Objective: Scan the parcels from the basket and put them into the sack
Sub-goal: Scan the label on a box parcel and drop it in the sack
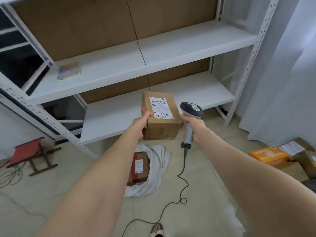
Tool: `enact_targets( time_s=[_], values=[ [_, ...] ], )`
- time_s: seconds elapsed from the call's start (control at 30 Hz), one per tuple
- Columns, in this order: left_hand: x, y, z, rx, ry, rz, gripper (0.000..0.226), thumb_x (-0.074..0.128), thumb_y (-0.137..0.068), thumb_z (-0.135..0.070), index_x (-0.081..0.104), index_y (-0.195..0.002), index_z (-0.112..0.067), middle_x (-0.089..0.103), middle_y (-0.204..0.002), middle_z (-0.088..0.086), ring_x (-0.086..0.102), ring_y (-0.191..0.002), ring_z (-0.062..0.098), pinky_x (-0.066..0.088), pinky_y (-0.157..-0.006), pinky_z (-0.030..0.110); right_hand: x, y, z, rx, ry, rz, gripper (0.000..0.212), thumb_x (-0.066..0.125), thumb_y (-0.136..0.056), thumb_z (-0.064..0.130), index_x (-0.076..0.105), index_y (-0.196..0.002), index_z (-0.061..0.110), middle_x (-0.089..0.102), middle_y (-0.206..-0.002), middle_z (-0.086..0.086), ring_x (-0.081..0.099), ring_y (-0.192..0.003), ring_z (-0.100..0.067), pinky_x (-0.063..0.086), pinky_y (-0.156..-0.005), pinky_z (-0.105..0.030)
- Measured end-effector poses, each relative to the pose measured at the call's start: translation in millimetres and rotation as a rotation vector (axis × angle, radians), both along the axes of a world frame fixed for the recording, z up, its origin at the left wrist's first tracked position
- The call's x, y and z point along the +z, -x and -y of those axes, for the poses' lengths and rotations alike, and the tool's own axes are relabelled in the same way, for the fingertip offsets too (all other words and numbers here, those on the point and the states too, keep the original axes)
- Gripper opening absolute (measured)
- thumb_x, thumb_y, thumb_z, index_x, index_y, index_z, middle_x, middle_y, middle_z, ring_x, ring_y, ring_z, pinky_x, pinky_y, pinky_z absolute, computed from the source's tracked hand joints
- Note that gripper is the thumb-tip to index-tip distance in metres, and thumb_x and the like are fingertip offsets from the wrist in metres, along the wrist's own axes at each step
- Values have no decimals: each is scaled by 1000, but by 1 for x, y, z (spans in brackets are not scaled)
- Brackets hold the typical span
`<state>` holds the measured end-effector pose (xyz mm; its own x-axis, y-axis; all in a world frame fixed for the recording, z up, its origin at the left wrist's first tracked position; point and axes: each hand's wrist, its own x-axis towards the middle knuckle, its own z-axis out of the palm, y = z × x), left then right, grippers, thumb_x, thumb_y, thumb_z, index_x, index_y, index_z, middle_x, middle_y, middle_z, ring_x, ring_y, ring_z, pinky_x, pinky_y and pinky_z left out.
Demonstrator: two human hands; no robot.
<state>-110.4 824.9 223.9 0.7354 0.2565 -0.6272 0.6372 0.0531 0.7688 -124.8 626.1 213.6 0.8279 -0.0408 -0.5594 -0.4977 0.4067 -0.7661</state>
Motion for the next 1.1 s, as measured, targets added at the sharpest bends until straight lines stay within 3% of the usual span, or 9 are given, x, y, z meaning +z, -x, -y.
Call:
enact_targets(
  time_s=[0.17,0.37,0.47,0.57,0.63,0.73,0.83,0.97,1.1],
  values=[
    [-32,5,-76,84,-23,-65,58,71,-71,-50,59,-114,-13,67,-92,9,63,-83,25,50,-57,32,-27,-10,-78,56,5,-54,24,72,-86,9,60,-106,4,61,-86,-12,54,-77,-21,48,-78,-33],
    [-90,-10,-169,124,-6,-137,54,72,-75,-42,55,-118,-12,64,-91,8,61,-77,22,48,-56,30,-91,-37,-176,86,82,-154,26,74,-84,10,64,-107,0,64,-85,-10,60,-79,-22,50,-95,-41],
    [-128,-29,-219,128,36,-183,48,70,-79,-40,53,-117,-15,62,-85,5,58,-72,19,45,-55,27,-138,-56,-231,106,116,-197,22,77,-82,15,66,-98,6,68,-95,-11,63,-83,-24,52,-93,-43],
    [-174,-44,-261,146,39,-222,41,68,-80,-41,57,-111,-15,64,-82,5,60,-69,19,46,-52,25,-195,-71,-275,122,152,-220,38,82,-77,24,67,-109,8,67,-102,-11,63,-91,-28,55,-80,-40],
    [-211,-49,-282,166,62,-259,33,67,-81,-41,58,-103,-17,66,-74,4,62,-62,17,49,-45,25,-235,-79,-298,102,183,-229,48,85,-73,25,66,-114,10,63,-109,-14,62,-98,-31,54,-87,-42],
    [-272,-52,-305,190,107,-283,22,66,-83,-38,60,-91,-19,67,-50,-2,63,-46,11,49,-39,25,-292,-92,-322,106,158,-283,21,83,-75,16,69,-90,12,65,-86,-9,62,-74,-23,54,-72,-36],
    [-343,-52,-322,205,131,-299,23,62,-85,-40,62,-94,-18,68,-58,0,63,-58,14,49,-46,22,-356,-102,-342,151,166,-319,16,81,-77,10,65,-79,12,60,-72,-5,55,-65,-21,48,-71,-37],
    [-439,-53,-339,234,156,-323,28,57,-87,-42,64,-101,-18,65,-80,4,59,-74,18,45,-58,27,-450,-111,-365,193,196,-302,23,76,-77,-3,67,-98,3,64,-82,-9,58,-71,-22,50,-57,-26],
    [-526,-57,-356,297,179,-346,22,52,-87,-36,63,-90,-18,63,-78,5,57,-74,20,45,-60,30,-546,-119,-390,280,287,-314,37,77,-76,-2,65,-111,-5,66,-103,-16,62,-94,-30,53,-84,-39]
  ],
)
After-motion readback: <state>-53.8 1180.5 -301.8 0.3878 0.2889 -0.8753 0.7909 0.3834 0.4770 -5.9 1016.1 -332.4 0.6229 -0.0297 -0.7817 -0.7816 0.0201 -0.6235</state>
